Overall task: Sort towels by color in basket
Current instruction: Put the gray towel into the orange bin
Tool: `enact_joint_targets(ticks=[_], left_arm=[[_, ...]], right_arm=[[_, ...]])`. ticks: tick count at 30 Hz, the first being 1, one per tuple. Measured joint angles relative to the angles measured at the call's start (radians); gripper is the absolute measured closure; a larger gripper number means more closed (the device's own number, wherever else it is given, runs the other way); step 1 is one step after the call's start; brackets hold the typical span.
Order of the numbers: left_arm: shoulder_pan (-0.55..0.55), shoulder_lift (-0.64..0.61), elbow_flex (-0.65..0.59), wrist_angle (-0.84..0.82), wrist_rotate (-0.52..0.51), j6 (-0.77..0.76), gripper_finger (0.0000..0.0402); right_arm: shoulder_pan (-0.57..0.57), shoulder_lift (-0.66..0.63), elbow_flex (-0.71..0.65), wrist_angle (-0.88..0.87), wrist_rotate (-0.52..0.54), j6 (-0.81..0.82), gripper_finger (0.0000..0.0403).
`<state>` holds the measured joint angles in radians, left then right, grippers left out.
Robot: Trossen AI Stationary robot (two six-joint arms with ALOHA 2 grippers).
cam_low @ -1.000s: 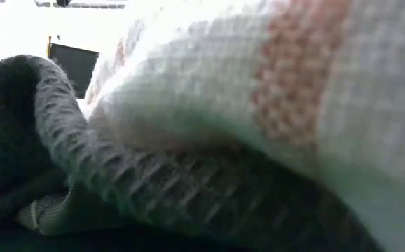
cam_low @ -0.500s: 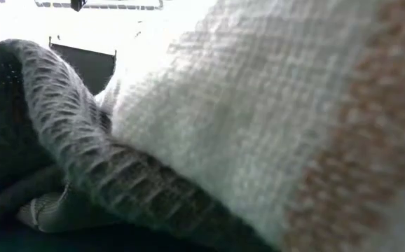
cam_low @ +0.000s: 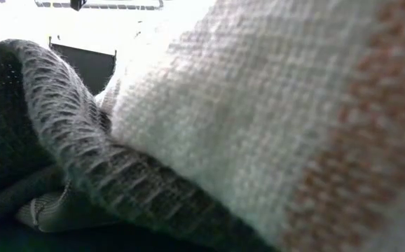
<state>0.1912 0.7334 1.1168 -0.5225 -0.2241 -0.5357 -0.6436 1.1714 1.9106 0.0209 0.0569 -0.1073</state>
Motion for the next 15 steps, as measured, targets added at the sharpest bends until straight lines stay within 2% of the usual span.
enact_joint_targets(ticks=[9,15], left_arm=[[0.0,0.005,0.0,0.053,-0.008,0.021,0.0183],[0.0,0.014,0.0,0.051,-0.008,0.011,0.0183]], right_arm=[[-0.092,0.094,0.0,0.306,0.004,0.057,0.0384],[-0.139,0.181,-0.001,0.652,0.003,0.202,0.0384]])
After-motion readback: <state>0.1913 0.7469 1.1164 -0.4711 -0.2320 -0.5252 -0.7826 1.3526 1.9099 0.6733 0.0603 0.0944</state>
